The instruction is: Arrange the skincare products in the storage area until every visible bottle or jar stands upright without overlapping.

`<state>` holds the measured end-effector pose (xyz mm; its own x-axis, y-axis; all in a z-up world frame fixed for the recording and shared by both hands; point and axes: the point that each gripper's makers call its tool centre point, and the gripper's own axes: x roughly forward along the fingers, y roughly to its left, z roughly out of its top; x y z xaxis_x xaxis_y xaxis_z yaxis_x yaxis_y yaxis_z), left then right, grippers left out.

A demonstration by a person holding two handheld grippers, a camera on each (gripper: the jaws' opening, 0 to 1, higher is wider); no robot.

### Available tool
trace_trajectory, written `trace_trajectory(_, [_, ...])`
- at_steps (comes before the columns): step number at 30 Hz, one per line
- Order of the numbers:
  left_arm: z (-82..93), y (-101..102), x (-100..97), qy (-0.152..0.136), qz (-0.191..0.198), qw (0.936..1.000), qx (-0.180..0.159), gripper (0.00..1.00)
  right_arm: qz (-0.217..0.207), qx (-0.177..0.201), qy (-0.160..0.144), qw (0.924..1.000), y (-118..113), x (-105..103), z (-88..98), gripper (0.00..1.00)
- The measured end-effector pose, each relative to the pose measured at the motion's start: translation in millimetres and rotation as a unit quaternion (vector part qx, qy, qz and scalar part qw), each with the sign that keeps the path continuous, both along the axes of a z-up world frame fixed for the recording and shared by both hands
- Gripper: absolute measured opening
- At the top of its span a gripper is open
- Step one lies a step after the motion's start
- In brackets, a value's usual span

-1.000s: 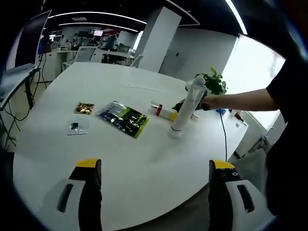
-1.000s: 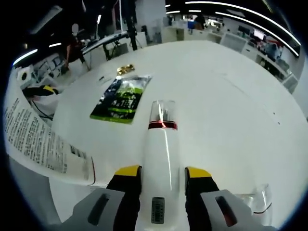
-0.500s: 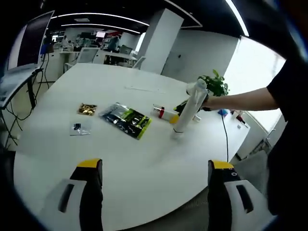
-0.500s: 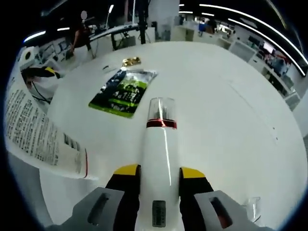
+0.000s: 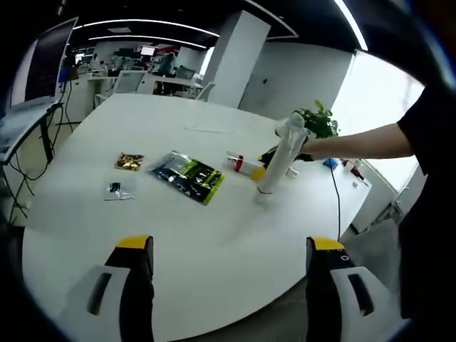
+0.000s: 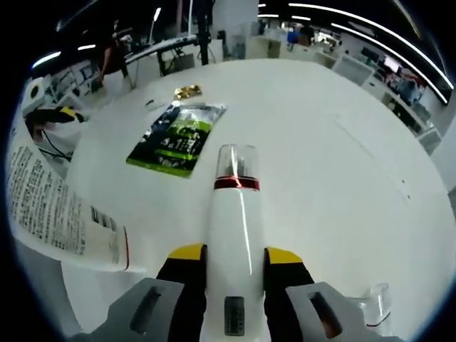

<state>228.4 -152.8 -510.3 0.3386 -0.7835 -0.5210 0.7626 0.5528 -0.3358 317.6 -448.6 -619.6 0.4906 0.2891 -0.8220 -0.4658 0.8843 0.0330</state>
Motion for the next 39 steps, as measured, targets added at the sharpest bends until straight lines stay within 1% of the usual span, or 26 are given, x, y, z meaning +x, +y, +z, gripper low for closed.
trace_trajectory(2, [0.1, 1, -0.6, -0.003, -0.002, 1.0, 0.003, 0.79, -0.018, 0.007, -0.003, 0.9998, 1, -1, 1.8, 0.22])
trace_trajectory(4, [-0.8, 2, -0.4, -0.006, -0.002, 1.0, 0.008, 0.78, -0.016, -0.003, -0.004, 0.9999, 1, -3, 1.7, 0.22])
trace_trajectory(6, [-1.1, 2, -0.3, -0.006, -0.003, 0.9999, 0.008, 0.77, -0.008, -0.017, -0.012, 0.9998, -2, -4, 4.6, 0.22])
trace_trajectory(9, [-2.8, 1, -0.8, -0.005, -0.008, 0.9999, 0.011, 0.77, -0.016, -0.013, -0.02, 0.9996, -8, -10, 10.0, 0.22])
trace_trajectory(11, [-3.4, 0, -2.1, -0.005, -0.014, 0.9998, 0.014, 0.76, -0.02, -0.009, -0.024, 0.9995, -11, -17, 17.3, 0.22])
trace_trajectory(13, [-3.8, -1, -3.9, -0.006, -0.019, 0.9997, 0.016, 0.76, -0.019, -0.017, -0.03, 0.9992, -17, -18, 18.4, 0.22])
trace_trajectory(17, [-4.0, -2, -6.0, -0.007, -0.026, 0.9995, 0.018, 0.76, -0.03, -0.016, -0.035, 0.9988, -22, -28, 30.6, 0.21])
trace_trajectory(21, [-3.6, -3, -8.1, -0.01, -0.031, 0.9993, 0.02, 0.76, -0.048, -0.01, -0.039, 0.9981, -27, -37, 33.7, 0.21])
trace_trajectory(25, [-3.3, -5, -11.9, -0.012, -0.04, 0.9989, 0.022, 0.76, -0.077, 0.009, -0.029, 0.9966, -32, -46, 33.7, 0.21])
trace_trajectory(28, [-2.9, -7, -14.5, -0.013, -0.046, 0.9986, 0.024, 0.75, -0.07, 0.008, -0.013, 0.9974, -32, -59, 29.8, 0.21])
trace_trajectory(30, [-3.3, -6, -14.1, -0.014, -0.05, 0.9983, 0.025, 0.75, -0.062, -0.001, -0.002, 0.998, -32, -71, 26.5, 0.21])
trace_trajectory(31, [-3.5, -6, -14.9, -0.014, -0.053, 0.9982, 0.026, 0.75, -0.062, -0.002, 0.013, 0.998, -32, -79, 23.6, 0.21])
trace_trajectory(32, [-3.5, -7, -15.4, -0.015, -0.054, 0.9981, 0.026, 0.75, -0.061, -0.002, 0.014, 0.998, -33, -85, 21.9, 0.21])
trace_trajectory(33, [-3.4, -7, -16.1, -0.015, -0.056, 0.998, 0.026, 0.75, -0.061, -0.005, 0.022, 0.9979, -34, -93, 19.4, 0.21])
trace_trajectory(35, [-4.2, -7, -16.8, -0.015, -0.059, 0.9978, 0.027, 0.75, -0.066, -0.005, 0.028, 0.9974, -27, -110, 18.7, 0.21])
trace_trajectory(37, [-4.7, -8, -17.8, -0.015, -0.063, 0.9975, 0.028, 0.75, -0.07, 0.0, 0.033, 0.997, -33, -114, 17.6, 0.21])
trace_trajectory(39, [-4.5, -9, -19.0, -0.016, -0.066, 0.9973, 0.028, 0.75, -0.07, 0.0, 0.043, 0.9966, -30, -127, 16.9, 0.21])
